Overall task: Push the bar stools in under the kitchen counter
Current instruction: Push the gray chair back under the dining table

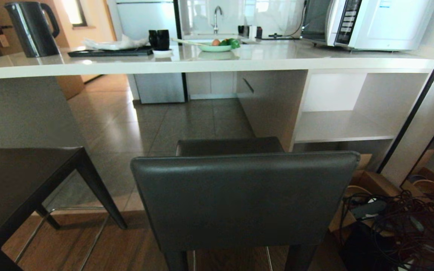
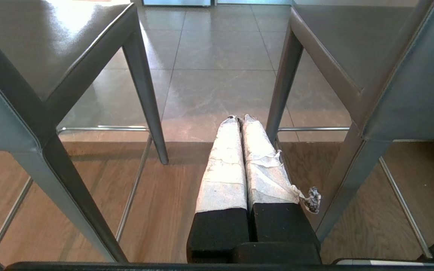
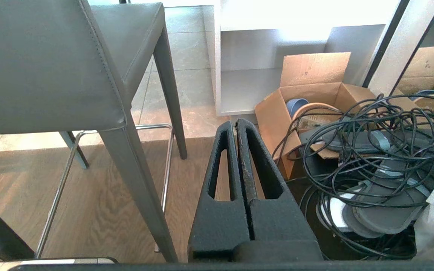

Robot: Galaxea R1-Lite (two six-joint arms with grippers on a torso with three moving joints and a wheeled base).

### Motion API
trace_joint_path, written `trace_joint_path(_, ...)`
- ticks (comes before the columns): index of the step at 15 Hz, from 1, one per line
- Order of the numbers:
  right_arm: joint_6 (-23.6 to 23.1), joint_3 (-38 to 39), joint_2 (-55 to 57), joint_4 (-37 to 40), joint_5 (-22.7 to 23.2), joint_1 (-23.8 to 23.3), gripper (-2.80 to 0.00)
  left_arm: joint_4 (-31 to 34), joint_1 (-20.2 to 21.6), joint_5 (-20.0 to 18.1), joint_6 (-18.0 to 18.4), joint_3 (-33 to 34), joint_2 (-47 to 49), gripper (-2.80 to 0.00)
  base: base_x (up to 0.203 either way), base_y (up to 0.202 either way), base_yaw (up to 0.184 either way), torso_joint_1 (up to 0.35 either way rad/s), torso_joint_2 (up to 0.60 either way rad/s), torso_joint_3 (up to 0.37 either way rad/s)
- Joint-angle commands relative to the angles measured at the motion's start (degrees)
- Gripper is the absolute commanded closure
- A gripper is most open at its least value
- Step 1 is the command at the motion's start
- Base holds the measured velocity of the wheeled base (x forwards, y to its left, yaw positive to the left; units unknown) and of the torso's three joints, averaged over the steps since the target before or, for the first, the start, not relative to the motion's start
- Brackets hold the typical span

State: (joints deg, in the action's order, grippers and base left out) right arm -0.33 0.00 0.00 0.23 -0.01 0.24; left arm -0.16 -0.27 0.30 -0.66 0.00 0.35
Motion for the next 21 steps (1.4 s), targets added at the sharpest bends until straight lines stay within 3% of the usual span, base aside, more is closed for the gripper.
trace_joint_path(1,0.0,0.0,0.0,-0.1,0.0,0.0,0.0,0.0,0.0,0.0,0.0,0.0,0.1,0.0,0.0,0.0,0.0,0.0,0.0,0.0)
trace_joint_path(21,0.0,0.0,0.0,-0.1,0.0,0.0,0.0,0.0,0.0,0.0,0.0,0.0,0.1,0.0,-0.016,0.0,0.0,0.0,0.0,0.0)
